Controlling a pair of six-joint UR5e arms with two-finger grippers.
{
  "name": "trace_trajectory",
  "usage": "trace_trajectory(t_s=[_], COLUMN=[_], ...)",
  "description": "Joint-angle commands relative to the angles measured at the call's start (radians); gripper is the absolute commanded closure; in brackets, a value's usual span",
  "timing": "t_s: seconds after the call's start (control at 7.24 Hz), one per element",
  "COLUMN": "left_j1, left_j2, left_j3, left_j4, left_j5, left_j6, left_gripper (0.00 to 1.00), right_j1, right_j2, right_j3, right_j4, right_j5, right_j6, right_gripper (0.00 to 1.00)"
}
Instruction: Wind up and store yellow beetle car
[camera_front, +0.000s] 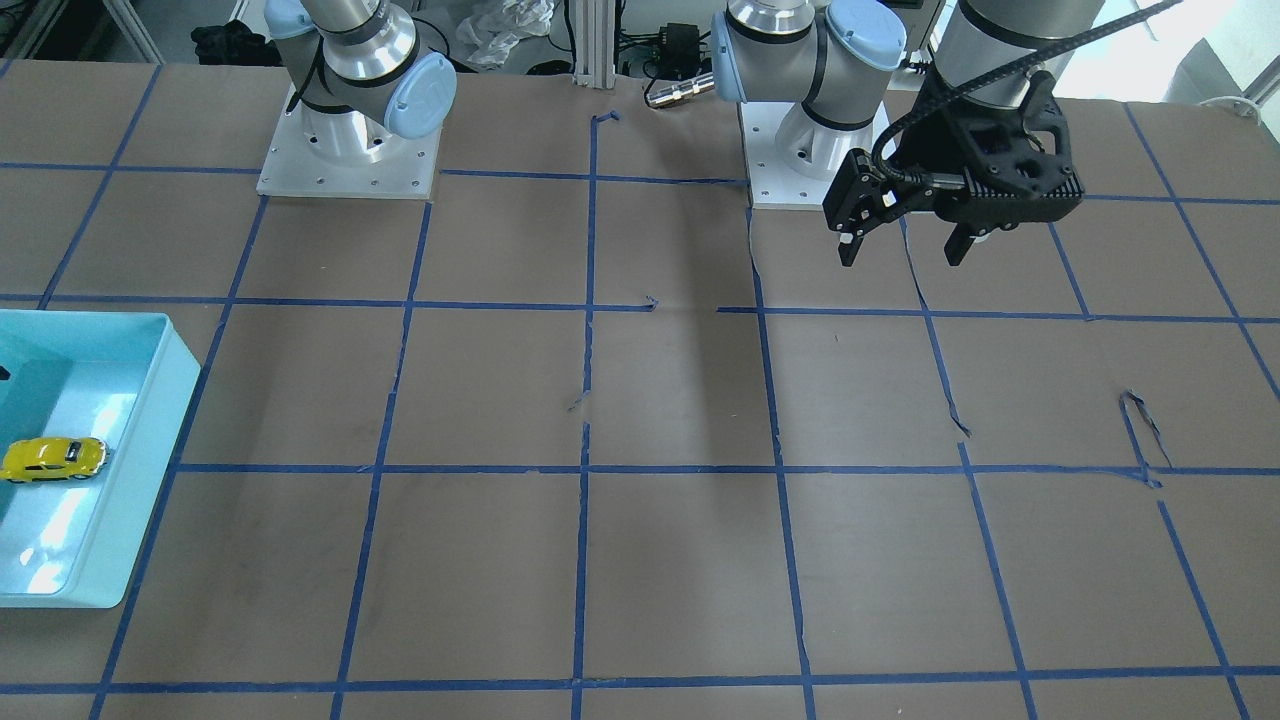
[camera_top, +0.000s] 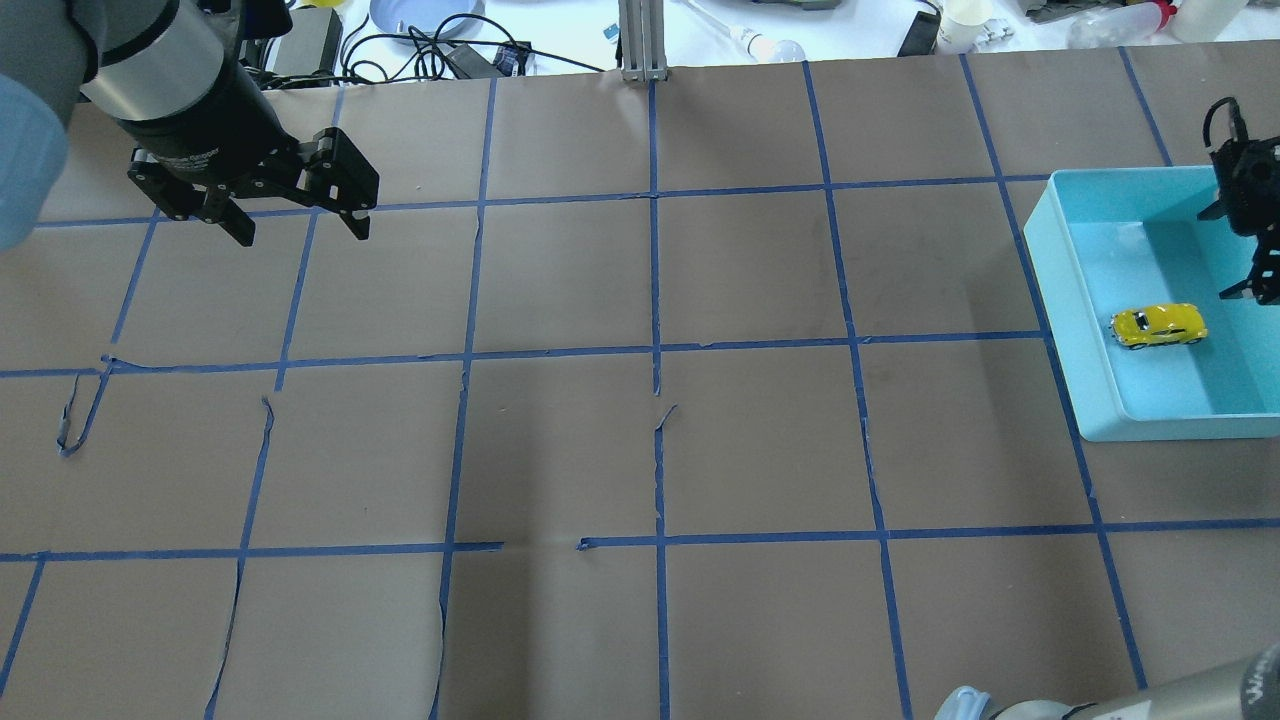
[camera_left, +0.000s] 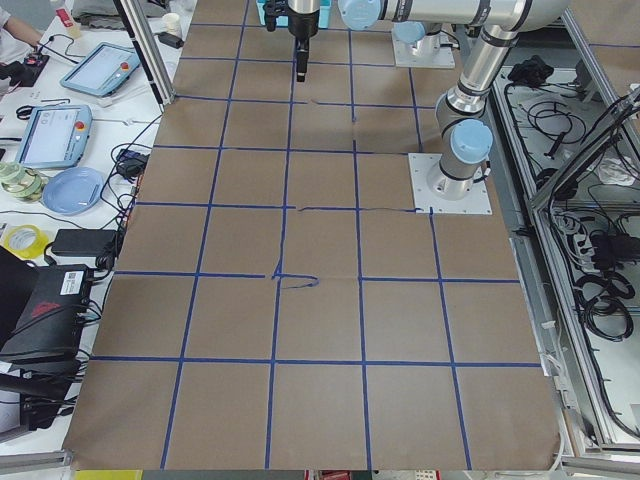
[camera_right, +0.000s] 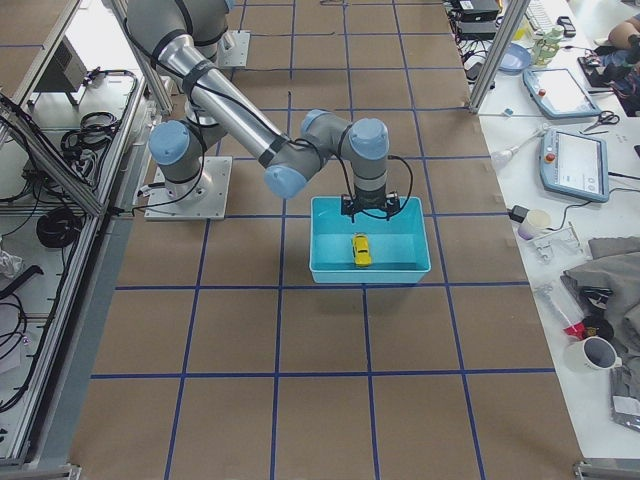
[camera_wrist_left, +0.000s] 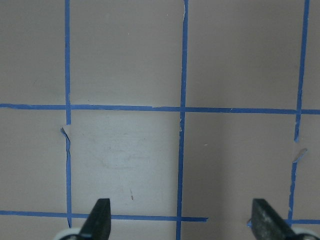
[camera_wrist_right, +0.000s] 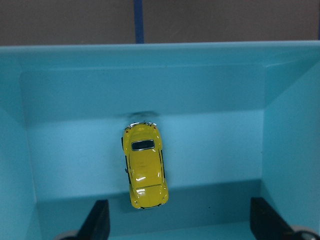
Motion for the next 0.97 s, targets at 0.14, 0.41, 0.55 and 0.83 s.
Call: trace_trajectory(t_s=[0.14,0.41,0.55,0.83], left_j1=[0.000,0.002,0.002,0.002], left_j2=[0.000,0.000,0.000,0.000], left_j3=[-0.002,0.000,0.000,-0.002], left_j4=[0.000,0.000,0.000,0.000], left_j5=[0.000,0.000,0.000,0.000], left_j6=[0.000,0.002,0.002,0.002], left_gripper=[0.00,0.00,0.00,0.00], right_j1=[0.125,0.233,0.299,0.453], right_j2=[-0.152,-0.172,-0.203,-0.214], right_j3=[-0.180,-0.288,-0.291,-0.285], right_j4=[0.290,0.466,0.521,0.539], right_j5=[-0.010,-0.015,-0.018,-0.036], right_j6=[0.215,0.513,0.676,1.020], right_gripper=[0.00,0.00,0.00,0.00])
